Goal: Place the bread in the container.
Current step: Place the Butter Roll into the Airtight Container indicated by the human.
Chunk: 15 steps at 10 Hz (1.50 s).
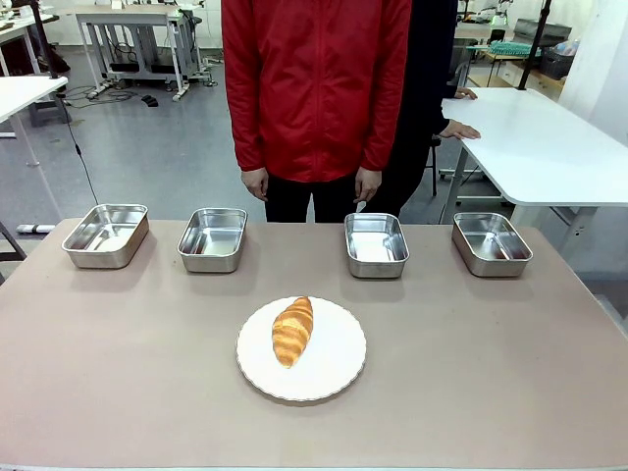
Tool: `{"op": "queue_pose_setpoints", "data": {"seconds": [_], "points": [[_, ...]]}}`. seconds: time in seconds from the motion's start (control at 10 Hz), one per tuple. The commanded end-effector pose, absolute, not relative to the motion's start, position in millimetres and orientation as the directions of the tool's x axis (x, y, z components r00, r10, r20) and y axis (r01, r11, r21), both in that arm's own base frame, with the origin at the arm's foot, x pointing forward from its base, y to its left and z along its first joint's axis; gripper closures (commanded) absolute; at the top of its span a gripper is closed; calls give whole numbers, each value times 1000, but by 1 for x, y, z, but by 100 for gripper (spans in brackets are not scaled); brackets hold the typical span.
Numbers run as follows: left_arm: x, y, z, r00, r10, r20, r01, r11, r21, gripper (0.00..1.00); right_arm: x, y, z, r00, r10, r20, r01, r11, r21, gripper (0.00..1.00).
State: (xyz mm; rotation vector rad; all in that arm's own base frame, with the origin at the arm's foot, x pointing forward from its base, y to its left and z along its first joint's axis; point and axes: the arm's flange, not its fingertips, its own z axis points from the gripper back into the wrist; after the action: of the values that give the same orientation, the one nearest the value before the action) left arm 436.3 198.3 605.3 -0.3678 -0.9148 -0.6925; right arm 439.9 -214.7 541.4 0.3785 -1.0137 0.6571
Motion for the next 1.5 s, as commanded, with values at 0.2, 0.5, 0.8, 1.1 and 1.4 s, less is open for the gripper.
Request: {"op": "queue_pose_setpoints", "data": {"seconds": [0.2,0.5,0.8,1.1,1.4], "points": [[436,198,605,412,-394,822,689,725,2,0,439,-215,542,357,330,874,-664,748,-11,0],[436,198,605,412,-394,822,689,725,2,0,439,-215,542,357,330,874,-664,748,-11,0],[436,198,605,412,-394,822,689,725,2,0,439,-215,542,357,330,874,-664,748,-11,0],[436,198,605,412,-394,822,689,725,2,0,439,-215,542,357,330,874,-664,748,-11,0],[436,198,605,412,-394,822,689,725,2,0,439,-215,542,357,330,874,-664,748,-11,0]]}}
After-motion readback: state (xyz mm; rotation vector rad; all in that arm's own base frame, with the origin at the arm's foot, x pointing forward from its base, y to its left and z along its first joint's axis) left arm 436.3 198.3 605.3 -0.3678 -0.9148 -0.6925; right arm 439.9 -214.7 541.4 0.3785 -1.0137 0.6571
